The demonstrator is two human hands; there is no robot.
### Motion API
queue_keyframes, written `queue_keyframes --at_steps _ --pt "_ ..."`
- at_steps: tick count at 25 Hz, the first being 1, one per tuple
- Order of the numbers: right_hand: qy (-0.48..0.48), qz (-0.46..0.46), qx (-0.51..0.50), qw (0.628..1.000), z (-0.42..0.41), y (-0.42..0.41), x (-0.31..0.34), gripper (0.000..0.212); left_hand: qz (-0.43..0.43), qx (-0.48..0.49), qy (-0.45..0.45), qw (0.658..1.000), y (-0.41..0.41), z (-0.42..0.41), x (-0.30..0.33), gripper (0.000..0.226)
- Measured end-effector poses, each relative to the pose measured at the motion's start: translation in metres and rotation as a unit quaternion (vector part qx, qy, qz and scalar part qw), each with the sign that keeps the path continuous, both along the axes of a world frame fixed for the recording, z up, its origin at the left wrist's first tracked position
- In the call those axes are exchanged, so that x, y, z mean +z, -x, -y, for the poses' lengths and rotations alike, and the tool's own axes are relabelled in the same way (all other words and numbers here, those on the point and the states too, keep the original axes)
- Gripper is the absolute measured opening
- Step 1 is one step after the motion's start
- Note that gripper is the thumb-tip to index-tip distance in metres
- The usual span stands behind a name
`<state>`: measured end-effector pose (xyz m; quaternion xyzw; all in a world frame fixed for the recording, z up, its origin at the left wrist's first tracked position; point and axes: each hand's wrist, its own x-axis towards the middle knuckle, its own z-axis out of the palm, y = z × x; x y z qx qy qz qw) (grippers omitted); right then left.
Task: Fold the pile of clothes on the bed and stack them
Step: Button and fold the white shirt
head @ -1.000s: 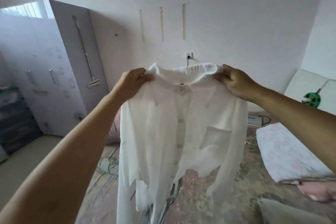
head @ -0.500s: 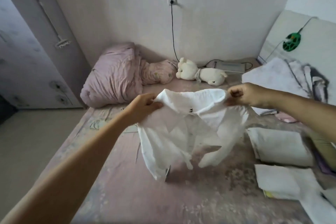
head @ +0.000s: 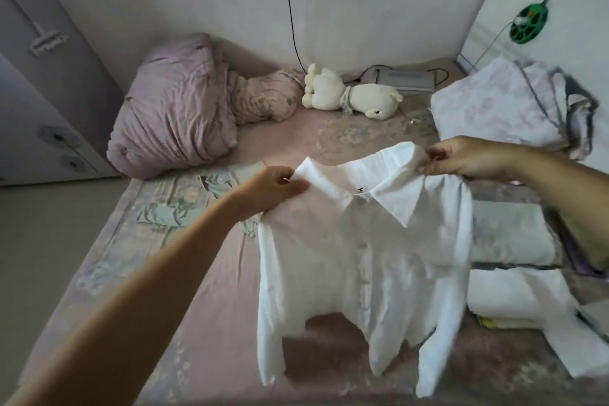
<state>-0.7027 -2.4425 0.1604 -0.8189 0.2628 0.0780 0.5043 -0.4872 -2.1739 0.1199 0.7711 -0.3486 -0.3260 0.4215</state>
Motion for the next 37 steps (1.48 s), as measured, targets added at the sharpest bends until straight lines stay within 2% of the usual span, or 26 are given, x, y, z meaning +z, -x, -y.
queue_keyframes --at_steps 4,6,9,11,15,18,19,21,23,26,29,31,33,34,36,37 --pt "0.038 -0.018 -0.02 0.999 0.061 -0.063 -0.104 0.025 0.023 0.069 -0.049 0.996 -0.045 0.063 -0.083 0.031" --pt "0.034 -0.017 -0.05 0.998 0.083 -0.096 -0.162 0.022 0.01 0.119 -0.073 0.99 -0.067 0.092 -0.137 0.033" --pt "0.041 -0.02 -0.084 0.995 0.101 -0.14 -0.246 0.034 -0.021 0.189 -0.091 0.978 -0.097 0.127 -0.22 0.028" --pt "0.046 -0.016 -0.125 0.991 0.114 -0.169 -0.306 0.03 -0.018 0.209 -0.092 0.973 -0.121 0.151 -0.276 0.025" --pt "0.134 -0.017 -0.211 0.968 0.142 -0.226 -0.434 0.026 0.045 0.214 -0.105 0.97 -0.179 0.205 -0.393 0.018" --pt "0.254 -0.031 -0.187 0.948 0.165 -0.252 -0.506 0.022 0.104 0.189 -0.138 0.967 -0.211 0.236 -0.465 0.025" --pt "0.296 -0.044 -0.163 0.94 0.173 -0.261 -0.527 0.022 0.137 0.172 -0.158 0.963 -0.22 0.242 -0.489 0.028" --pt "0.374 -0.043 -0.092 0.922 0.189 -0.278 -0.565 0.026 0.294 0.087 -0.184 0.934 -0.233 0.254 -0.528 0.032" --pt "0.419 -0.025 -0.044 0.907 0.206 -0.3 -0.595 0.03 0.406 0.023 -0.173 0.897 -0.249 0.267 -0.557 0.027" --pt "0.51 -0.021 -0.04 0.859 0.236 -0.335 -0.619 0.033 0.43 0.061 -0.229 0.871 -0.277 0.299 -0.578 0.032" --pt "0.556 0.014 -0.021 0.831 0.26 -0.349 -0.657 0.052 0.463 0.063 -0.254 0.847 -0.292 0.317 -0.609 0.038" --pt "0.537 0.013 -0.016 0.844 0.262 -0.345 -0.681 0.047 0.436 0.066 -0.227 0.868 -0.294 0.318 -0.622 0.047" --pt "0.512 0.016 -0.054 0.857 0.262 -0.344 -0.683 0.044 0.428 0.06 -0.208 0.878 -0.295 0.316 -0.624 0.054" --pt "0.534 0.019 -0.091 0.84 0.26 -0.345 -0.677 0.042 0.449 0.061 -0.21 0.866 -0.295 0.316 -0.621 0.055" --pt "0.587 0.026 -0.139 0.797 0.244 -0.347 -0.665 0.043 0.539 0.097 -0.219 0.808 -0.288 0.319 -0.61 0.053" --pt "0.582 0.043 -0.111 0.804 0.228 -0.345 -0.661 0.048 0.56 0.079 -0.205 0.799 -0.277 0.32 -0.607 0.054"
